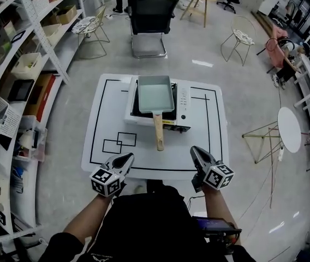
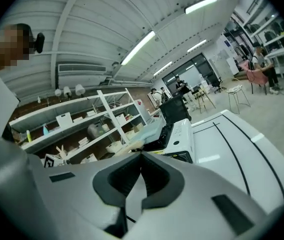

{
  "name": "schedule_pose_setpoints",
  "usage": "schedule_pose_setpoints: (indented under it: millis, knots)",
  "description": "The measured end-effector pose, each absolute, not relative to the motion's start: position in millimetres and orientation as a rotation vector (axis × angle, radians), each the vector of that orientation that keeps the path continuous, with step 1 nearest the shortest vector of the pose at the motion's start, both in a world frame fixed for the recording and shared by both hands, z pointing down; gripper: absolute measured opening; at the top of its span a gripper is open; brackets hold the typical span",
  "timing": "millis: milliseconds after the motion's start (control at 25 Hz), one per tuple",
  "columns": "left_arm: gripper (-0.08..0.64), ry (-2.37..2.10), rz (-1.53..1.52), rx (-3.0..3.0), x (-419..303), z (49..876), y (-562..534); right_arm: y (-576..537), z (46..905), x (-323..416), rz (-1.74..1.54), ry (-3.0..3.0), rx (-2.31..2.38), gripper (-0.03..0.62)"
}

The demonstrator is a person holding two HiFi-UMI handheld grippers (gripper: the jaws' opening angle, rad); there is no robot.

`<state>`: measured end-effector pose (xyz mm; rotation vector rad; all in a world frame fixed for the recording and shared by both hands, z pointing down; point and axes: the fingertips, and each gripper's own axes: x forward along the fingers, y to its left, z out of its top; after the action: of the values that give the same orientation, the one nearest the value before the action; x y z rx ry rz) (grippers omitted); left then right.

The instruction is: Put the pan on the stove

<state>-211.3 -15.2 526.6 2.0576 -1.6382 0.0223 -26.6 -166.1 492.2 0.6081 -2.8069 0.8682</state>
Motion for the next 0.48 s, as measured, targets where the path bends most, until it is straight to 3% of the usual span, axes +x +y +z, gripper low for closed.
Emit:
schedule_pose_setpoints:
  millis: [480]
  knots:
    - [0.009,-1.623,0.033,2.101,-198.5,521.4,-14.4,-150.2,492.1,-15.0,0.668,-2.829,0.590,0.026]
